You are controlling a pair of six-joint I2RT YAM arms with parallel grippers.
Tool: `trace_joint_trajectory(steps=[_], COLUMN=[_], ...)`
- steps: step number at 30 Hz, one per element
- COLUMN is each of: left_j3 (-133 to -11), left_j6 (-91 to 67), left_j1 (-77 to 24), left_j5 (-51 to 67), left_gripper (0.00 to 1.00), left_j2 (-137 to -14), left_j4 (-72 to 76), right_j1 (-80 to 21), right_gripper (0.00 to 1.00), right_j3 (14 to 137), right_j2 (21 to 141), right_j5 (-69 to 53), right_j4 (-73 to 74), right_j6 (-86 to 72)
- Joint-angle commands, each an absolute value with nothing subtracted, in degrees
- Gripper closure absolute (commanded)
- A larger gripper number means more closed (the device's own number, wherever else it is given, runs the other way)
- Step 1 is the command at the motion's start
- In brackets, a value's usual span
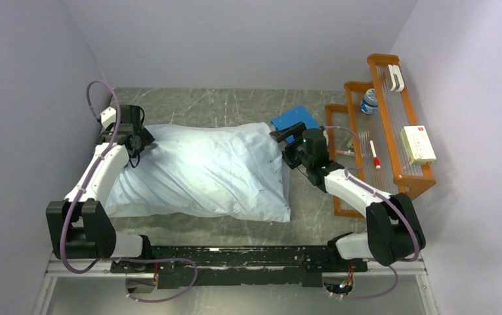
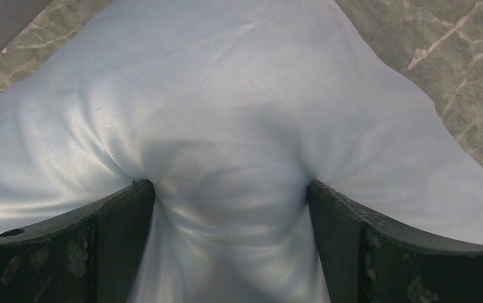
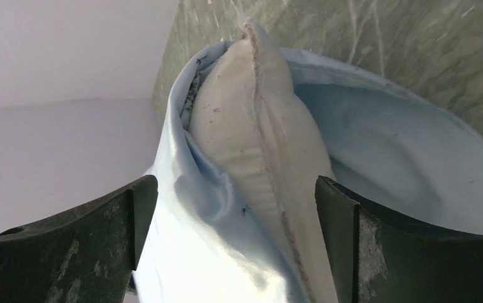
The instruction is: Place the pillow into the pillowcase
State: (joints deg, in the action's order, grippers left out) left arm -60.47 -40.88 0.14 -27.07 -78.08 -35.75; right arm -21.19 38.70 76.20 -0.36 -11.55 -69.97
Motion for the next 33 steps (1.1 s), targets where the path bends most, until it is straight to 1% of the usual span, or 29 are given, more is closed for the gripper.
trace_joint_trajectory(steps=[1, 4, 7, 9, 10, 14, 17, 20, 23, 28, 31, 33], left_j3=[-58.18, -57.39, -56.64, -56.08, -55.93, -55.75, -55.18, -54.79, -54.50, -54.40, -55.02, -56.13], left_j6=[-38.42, -38.14, -38.26, -38.12, -38.08, -37.79, -37.95, -38.05, -38.11, -38.13, -37.69, -36.94], left_j1=[0.42, 0.44, 0.44, 0.44, 0.44, 0.44, 0.42, 0.44, 0.44, 0.44, 0.44, 0.44], left_j5=[-30.89, -31.71, -31.81, -31.89, -31.97, -32.10, -32.23, -32.10, -32.24, -32.17, -32.85, -33.42], left_gripper=[0.03, 0.03, 0.03, 0.03, 0.03, 0.03, 0.03, 0.03, 0.03, 0.03, 0.03, 0.03], left_j2=[-78.53, -78.12, -77.72, -77.45, -77.37, -77.54, -77.73, -77.66, -77.26, -76.73, -76.64, -76.43], left_j4=[-36.50, -36.40, -36.32, -35.85, -35.78, -35.65, -35.58, -35.80, -35.86, -36.02, -36.45, -37.23], right_j1=[-23.77, -24.53, -24.69, -25.52, -26.25, -29.65, -30.46, -30.44, -30.15, -28.01, -27.60, -27.71], right_gripper=[0.00, 0.01, 0.02, 0.03, 0.02, 0.00, 0.00, 0.00, 0.00, 0.00, 0.00, 0.00], right_j3=[39.70, 41.39, 40.12, 40.10, 40.52, 45.54, 49.07, 52.32, 56.70, 62.99, 68.03, 68.39], right_j2=[78.97, 82.01, 84.95, 84.06, 82.87, 77.28, 76.27, 78.28, 82.94, 89.85, 90.25, 88.70], right_j5=[3.00, 1.86, -3.08, -2.28, -0.97, 7.62, 10.53, 11.92, 14.21, 12.56, 13.39, 13.39], right_j4=[-17.76, -21.92, -36.18, -41.88, -42.12, -38.85, -38.74, -38.61, -34.51, -30.80, -18.04, -10.58], right_j6=[-79.65, -80.40, -80.47, -78.11, -75.91, -63.23, -55.02, -47.16, -41.62, -34.38, -34.31, -35.75])
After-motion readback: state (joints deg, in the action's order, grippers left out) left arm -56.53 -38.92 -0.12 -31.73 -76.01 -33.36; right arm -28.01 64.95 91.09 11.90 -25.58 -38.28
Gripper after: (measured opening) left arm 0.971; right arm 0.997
